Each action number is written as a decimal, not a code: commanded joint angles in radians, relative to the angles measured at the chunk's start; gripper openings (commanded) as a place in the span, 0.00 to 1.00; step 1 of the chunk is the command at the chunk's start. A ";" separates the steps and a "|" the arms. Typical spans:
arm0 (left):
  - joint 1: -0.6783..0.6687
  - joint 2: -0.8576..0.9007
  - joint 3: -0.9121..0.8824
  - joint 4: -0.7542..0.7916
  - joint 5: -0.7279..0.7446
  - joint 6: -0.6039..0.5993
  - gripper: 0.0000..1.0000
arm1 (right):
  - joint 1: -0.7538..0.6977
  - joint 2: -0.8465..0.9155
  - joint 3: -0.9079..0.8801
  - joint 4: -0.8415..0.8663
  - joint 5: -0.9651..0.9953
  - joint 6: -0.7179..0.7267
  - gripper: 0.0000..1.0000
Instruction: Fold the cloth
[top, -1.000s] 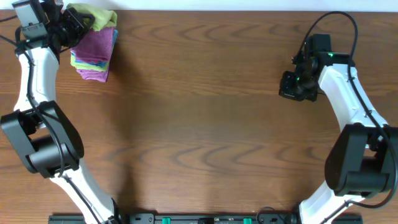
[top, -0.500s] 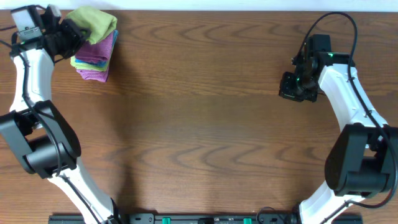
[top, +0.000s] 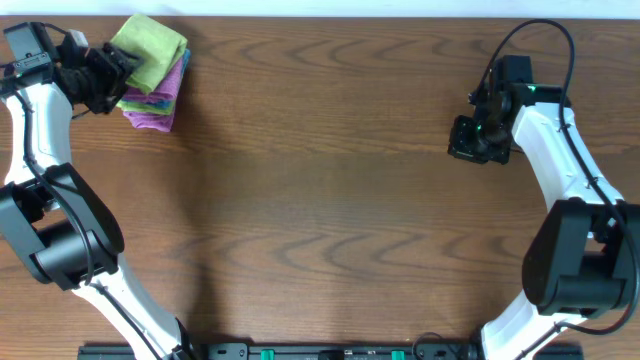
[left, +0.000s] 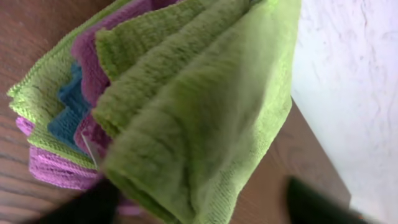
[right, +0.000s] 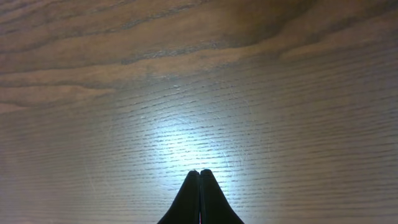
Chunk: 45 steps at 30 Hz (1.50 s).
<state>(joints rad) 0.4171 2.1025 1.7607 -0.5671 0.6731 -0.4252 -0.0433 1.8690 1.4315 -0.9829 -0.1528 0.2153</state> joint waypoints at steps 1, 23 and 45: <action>0.006 0.016 0.007 -0.017 -0.004 0.006 0.95 | 0.006 -0.025 0.016 -0.002 -0.013 -0.014 0.02; 0.205 -0.179 0.008 -0.264 -0.056 0.095 0.96 | 0.006 -0.052 0.016 -0.059 -0.019 -0.015 0.02; -0.549 -1.132 -0.103 -0.613 -0.417 0.393 0.96 | 0.006 -1.054 -0.019 -0.355 -0.047 -0.170 0.02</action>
<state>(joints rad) -0.0425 1.0534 1.7229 -1.1770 0.3485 -0.0532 -0.0433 0.8970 1.4380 -1.3132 -0.1917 0.0944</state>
